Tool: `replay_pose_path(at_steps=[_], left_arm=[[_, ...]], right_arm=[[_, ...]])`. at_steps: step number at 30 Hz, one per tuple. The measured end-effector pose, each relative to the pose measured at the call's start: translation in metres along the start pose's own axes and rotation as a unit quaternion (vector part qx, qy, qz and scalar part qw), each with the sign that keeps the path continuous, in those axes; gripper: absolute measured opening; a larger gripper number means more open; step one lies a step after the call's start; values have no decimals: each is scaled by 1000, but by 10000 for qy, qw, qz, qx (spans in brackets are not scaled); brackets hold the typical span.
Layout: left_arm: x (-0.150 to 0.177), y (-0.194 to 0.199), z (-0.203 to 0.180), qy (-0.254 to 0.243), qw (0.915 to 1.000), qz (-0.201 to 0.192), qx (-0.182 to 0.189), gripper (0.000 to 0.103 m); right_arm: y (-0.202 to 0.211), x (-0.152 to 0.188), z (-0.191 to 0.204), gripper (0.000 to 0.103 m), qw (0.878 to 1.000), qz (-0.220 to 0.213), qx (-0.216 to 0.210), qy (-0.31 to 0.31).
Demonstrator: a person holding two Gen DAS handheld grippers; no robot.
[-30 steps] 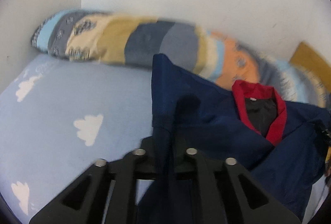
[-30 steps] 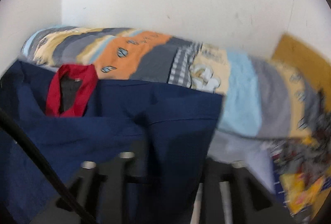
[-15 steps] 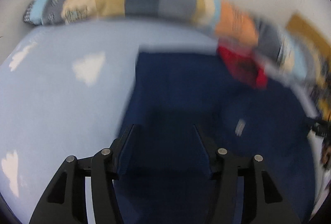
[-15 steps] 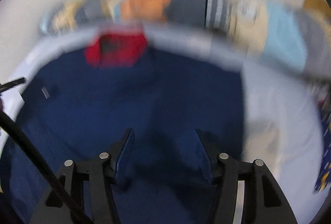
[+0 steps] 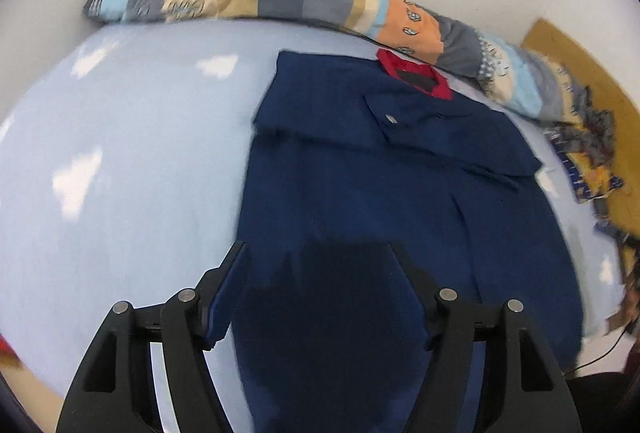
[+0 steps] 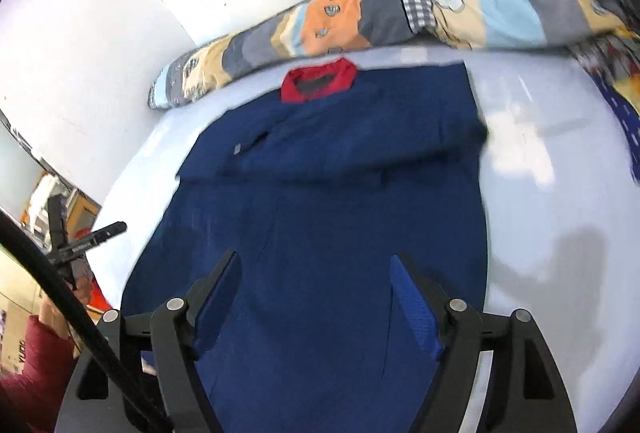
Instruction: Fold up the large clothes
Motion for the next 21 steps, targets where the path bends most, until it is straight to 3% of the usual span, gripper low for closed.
replay_pose_path(at_steps=[4,6,9,11,14,17,21], left_arm=[[70,-14,1,292,9979,554,188,68],[100,-32,3,203,9950,976,-47,68],[109,-31,-3,-225,9954,903,-241,67],[108,-17,-2,-148,9967,786,-147,67],[102,12,12,127,9992,375,32,69],[103,22,41,487,9983,286,-111,69],[115,12,70,1127,9916,599,-192,69]], right_arm=[[-12,60,29,81,9981,579,27,200],[-29,87,31,81,9955,898,216,188],[-67,125,23,82,9851,1697,209,-155],[-64,121,21,82,9875,1553,84,-251],[-26,96,7,82,9935,814,-375,-705],[2,91,-31,84,9912,436,-264,-1224],[16,104,-87,84,9780,374,85,-2051]])
Point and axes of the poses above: each gripper's, at about its wrist camera, not at the fingertips, and y roughly against the way its jaws point, z to its left, x to its underside, the point moved 7 cm from there along -y, roughly the way its jaws point, and after that the axes turned 3 degrees about y, right-handed, at the moved point
